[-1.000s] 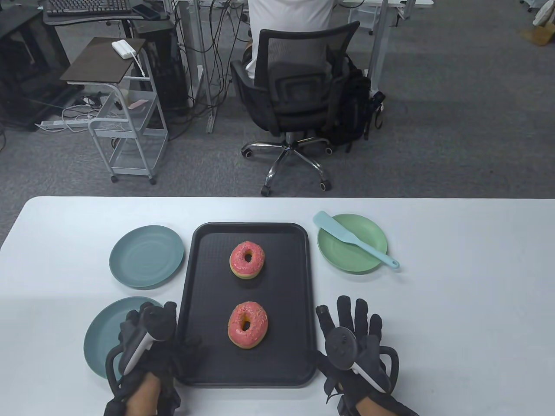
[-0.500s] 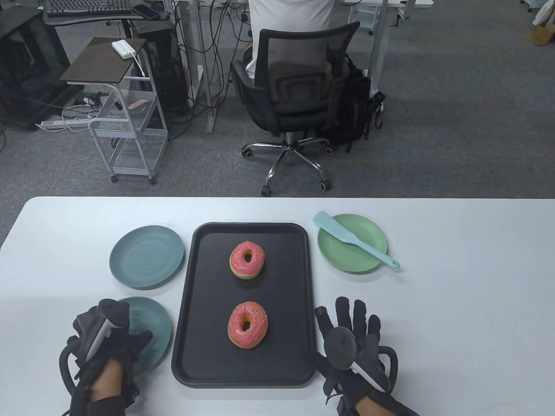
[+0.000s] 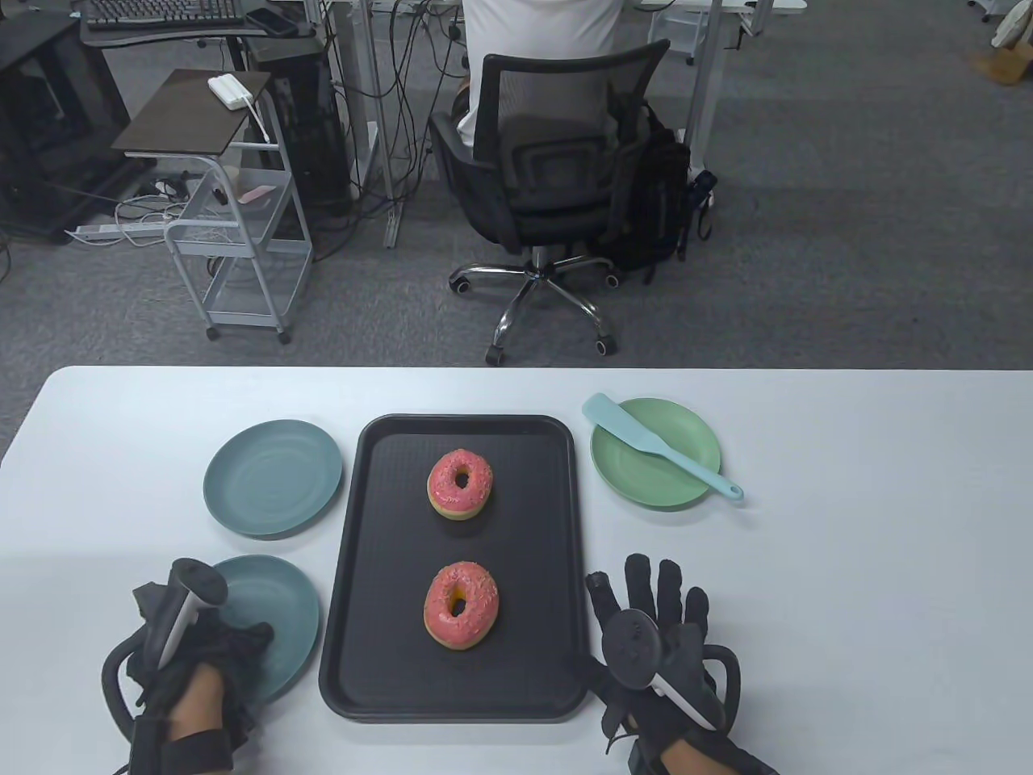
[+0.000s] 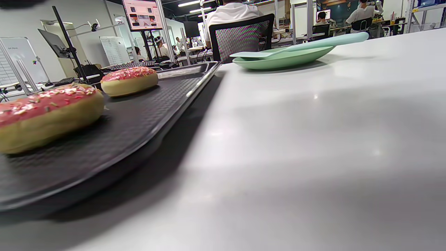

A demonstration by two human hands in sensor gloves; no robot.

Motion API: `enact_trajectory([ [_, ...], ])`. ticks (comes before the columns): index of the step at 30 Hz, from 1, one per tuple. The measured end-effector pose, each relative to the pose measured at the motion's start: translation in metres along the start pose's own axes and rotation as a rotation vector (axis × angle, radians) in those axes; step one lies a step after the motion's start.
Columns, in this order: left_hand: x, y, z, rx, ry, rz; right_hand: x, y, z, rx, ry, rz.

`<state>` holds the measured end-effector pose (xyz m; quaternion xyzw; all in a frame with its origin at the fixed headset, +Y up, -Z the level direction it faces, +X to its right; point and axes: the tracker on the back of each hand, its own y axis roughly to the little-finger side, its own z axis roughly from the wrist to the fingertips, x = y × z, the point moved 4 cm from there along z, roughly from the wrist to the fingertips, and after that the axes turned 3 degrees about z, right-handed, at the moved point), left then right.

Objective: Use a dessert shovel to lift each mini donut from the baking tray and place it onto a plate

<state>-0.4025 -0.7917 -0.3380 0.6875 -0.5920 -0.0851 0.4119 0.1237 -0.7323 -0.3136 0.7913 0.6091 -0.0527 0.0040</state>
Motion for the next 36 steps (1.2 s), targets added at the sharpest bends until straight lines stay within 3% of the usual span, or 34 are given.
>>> enact_trajectory([
  [8, -0.033, 0.003, -0.018, -0.014, -0.181, -0.042, 0.0, -0.001, 0.0, 0.003, -0.001, -0.002],
  [21, -0.056, 0.018, -0.033, -0.051, -0.273, -0.178, 0.0, -0.001, -0.001, 0.006, -0.001, 0.003],
  [32, -0.079, 0.016, -0.057, 0.043, -0.325, -0.292, 0.001, -0.001, -0.001, 0.005, 0.003, 0.007],
  [36, -0.094, 0.018, -0.075, 0.035, -0.462, -0.309, 0.001, -0.001, -0.001, 0.003, 0.003, 0.007],
])
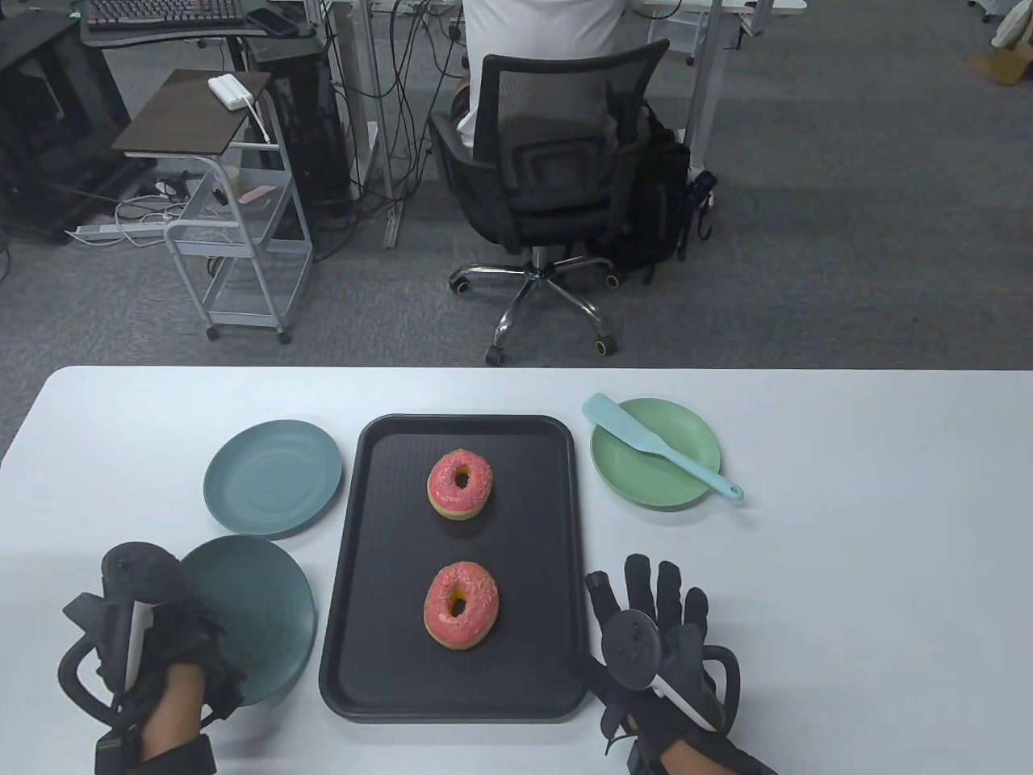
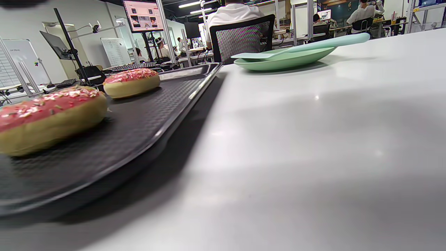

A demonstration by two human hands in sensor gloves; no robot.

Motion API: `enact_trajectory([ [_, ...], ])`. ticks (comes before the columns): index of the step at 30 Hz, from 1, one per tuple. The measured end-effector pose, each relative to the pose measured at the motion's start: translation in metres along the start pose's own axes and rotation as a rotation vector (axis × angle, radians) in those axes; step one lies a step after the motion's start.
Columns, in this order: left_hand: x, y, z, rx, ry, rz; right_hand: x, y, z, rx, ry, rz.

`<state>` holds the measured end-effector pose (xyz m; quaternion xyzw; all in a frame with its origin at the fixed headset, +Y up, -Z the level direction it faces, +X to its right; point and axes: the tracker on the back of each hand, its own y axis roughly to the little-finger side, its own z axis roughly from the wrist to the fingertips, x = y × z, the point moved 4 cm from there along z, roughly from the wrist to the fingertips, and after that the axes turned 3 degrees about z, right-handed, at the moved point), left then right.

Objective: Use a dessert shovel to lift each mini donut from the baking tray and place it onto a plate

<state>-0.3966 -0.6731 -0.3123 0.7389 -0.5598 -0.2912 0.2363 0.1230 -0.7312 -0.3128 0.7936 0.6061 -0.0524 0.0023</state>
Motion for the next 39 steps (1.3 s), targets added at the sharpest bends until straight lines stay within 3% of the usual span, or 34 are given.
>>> enact_trajectory([
  [4, -0.011, -0.011, -0.011, 0.051, -0.067, -0.074, 0.002, 0.001, 0.0, -0.006, 0.007, 0.005],
  [10, -0.003, -0.032, -0.021, 0.166, 0.009, -0.238, 0.004, 0.009, 0.001, -0.032, 0.012, 0.029],
  [12, 0.001, -0.039, -0.025, 0.2, 0.061, -0.325, 0.004, 0.01, 0.002, -0.037, 0.009, 0.03],
  [16, 0.021, -0.059, -0.034, 0.285, 0.283, -0.499, 0.004, 0.012, 0.002, -0.045, 0.007, 0.036],
  [22, 0.066, -0.096, -0.06, 0.384, 0.558, -0.547, 0.002, 0.014, 0.004, -0.055, -0.013, 0.037],
  [26, 0.091, -0.114, -0.077, 0.426, 0.653, -0.511, -0.001, 0.018, 0.005, -0.065, -0.035, 0.043],
  [31, 0.098, -0.12, -0.083, 0.437, 0.674, -0.491, -0.002, 0.021, 0.007, -0.073, -0.045, 0.06],
  [36, 0.099, -0.12, -0.085, 0.443, 0.677, -0.475, 0.014, 0.013, 0.001, 0.004, 0.075, 0.336],
  [39, 0.099, -0.121, -0.086, 0.451, 0.684, -0.471, 0.009, 0.001, -0.003, 0.041, 0.023, 0.612],
])
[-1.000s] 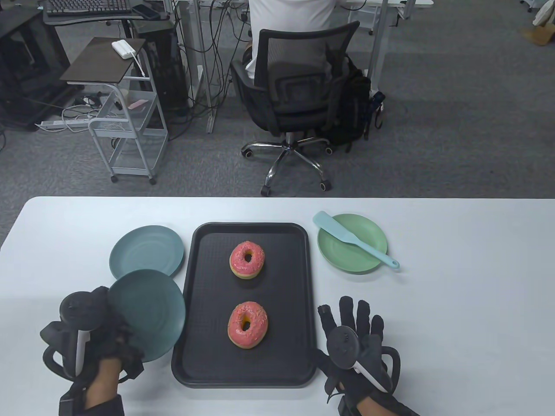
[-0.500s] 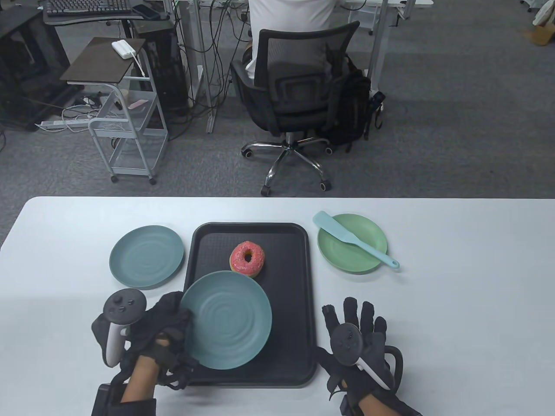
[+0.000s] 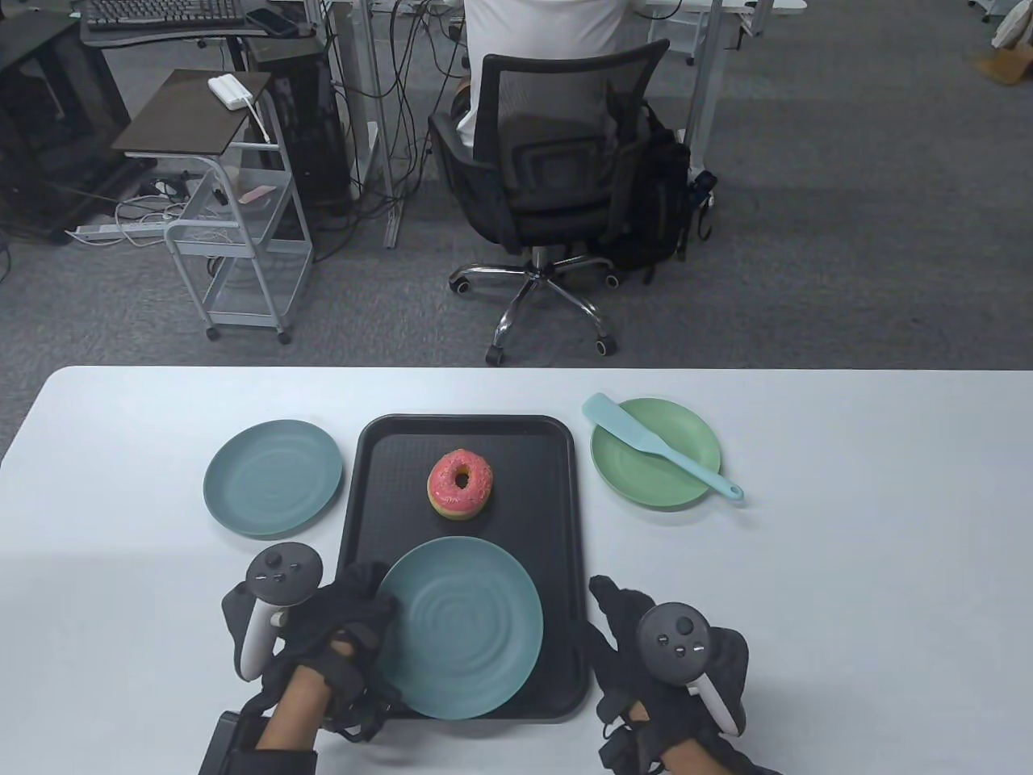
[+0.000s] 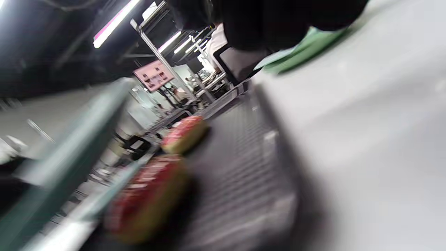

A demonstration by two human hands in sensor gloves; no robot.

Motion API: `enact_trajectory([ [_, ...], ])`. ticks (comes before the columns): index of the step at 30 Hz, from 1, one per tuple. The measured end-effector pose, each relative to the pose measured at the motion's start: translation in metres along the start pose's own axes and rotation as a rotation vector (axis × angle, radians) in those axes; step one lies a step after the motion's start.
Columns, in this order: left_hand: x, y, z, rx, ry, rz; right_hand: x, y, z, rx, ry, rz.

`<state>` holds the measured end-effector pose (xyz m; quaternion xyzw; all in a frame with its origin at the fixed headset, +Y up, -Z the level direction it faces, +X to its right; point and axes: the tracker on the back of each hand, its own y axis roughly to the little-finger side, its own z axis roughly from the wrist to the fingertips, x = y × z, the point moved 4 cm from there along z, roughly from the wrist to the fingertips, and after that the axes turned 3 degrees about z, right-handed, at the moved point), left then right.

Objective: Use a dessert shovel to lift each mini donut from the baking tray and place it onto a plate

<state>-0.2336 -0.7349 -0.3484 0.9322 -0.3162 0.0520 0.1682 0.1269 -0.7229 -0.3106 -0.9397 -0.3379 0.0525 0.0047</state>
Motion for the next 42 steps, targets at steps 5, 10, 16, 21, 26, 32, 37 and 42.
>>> enact_trajectory([
  [5, 0.005, -0.002, 0.0, 0.007, 0.028, 0.005, -0.026, -0.003, 0.0, -0.026, -0.107, 0.055],
  [10, 0.013, -0.003, 0.002, 0.014, 0.077, -0.016, -0.032, 0.001, 0.001, -0.085, -0.11, 0.109],
  [16, 0.018, -0.009, 0.002, 0.07, 0.104, -0.005, -0.029, 0.006, 0.003, -0.11, -0.115, 0.121],
  [21, 0.02, -0.011, 0.002, 0.09, 0.122, -0.017, -0.025, 0.007, 0.004, -0.115, -0.095, 0.153],
  [26, 0.018, -0.014, 0.0, 0.101, 0.103, 0.026, -0.005, 0.015, 0.005, -0.162, 0.014, 0.224],
  [32, 0.006, -0.005, 0.0, 0.072, 0.048, 0.002, 0.053, 0.043, 0.006, -0.239, 0.243, 0.214],
  [37, 0.001, 0.006, 0.006, 0.033, 0.027, 0.012, 0.093, 0.079, 0.0, -0.35, 0.403, 0.171],
  [42, -0.004, 0.013, 0.007, 0.016, 0.027, -0.003, 0.102, 0.102, 0.001, -0.439, 0.454, 0.123],
])
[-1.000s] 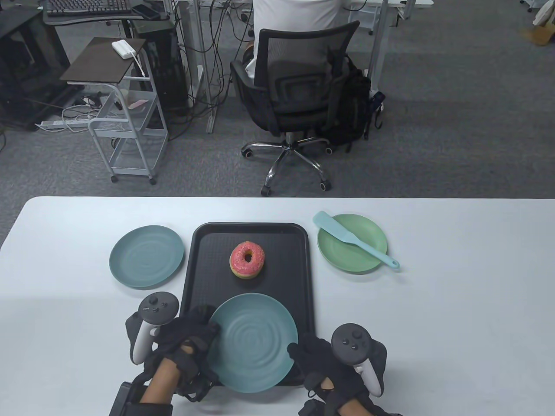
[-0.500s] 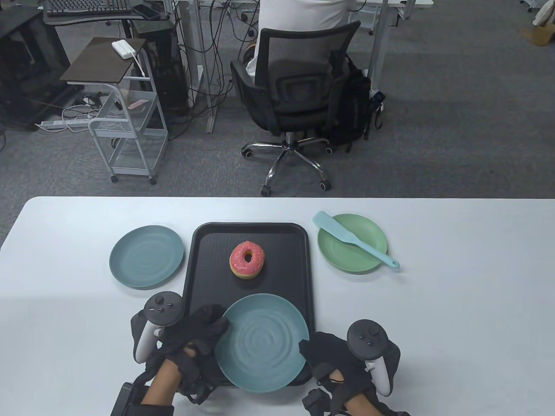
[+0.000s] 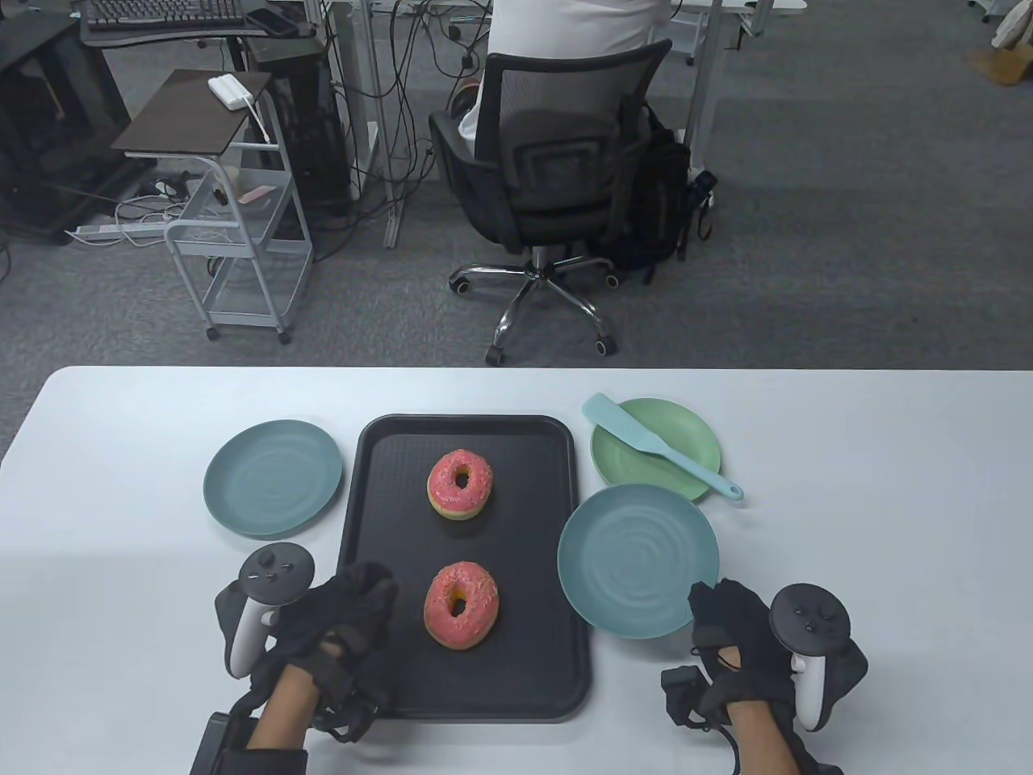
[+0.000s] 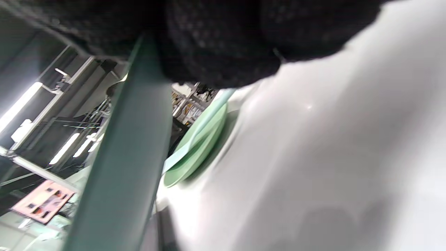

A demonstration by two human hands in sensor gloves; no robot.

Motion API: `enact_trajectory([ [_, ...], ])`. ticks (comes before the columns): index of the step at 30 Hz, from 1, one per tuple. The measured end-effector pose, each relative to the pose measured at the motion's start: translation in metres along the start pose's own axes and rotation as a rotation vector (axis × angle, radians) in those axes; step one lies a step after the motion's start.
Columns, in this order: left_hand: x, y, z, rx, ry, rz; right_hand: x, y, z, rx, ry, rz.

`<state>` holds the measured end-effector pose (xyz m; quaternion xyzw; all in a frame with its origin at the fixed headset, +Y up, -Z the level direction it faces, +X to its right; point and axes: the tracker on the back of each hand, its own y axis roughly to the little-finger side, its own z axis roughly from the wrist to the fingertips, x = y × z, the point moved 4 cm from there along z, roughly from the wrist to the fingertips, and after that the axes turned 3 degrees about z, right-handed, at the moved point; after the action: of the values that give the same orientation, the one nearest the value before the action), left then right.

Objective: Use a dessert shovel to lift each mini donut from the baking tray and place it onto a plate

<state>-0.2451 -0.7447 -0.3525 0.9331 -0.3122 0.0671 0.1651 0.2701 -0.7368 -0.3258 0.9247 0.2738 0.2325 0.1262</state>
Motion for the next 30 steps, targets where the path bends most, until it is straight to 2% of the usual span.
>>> enact_trajectory([
  [9, -0.001, 0.006, 0.002, -0.016, 0.013, -0.014, 0.001, 0.016, 0.01, -0.055, 0.034, -0.093],
  [30, -0.003, 0.007, 0.0, -0.034, 0.022, -0.012, -0.011, 0.053, 0.024, -0.218, -0.051, -0.226],
])
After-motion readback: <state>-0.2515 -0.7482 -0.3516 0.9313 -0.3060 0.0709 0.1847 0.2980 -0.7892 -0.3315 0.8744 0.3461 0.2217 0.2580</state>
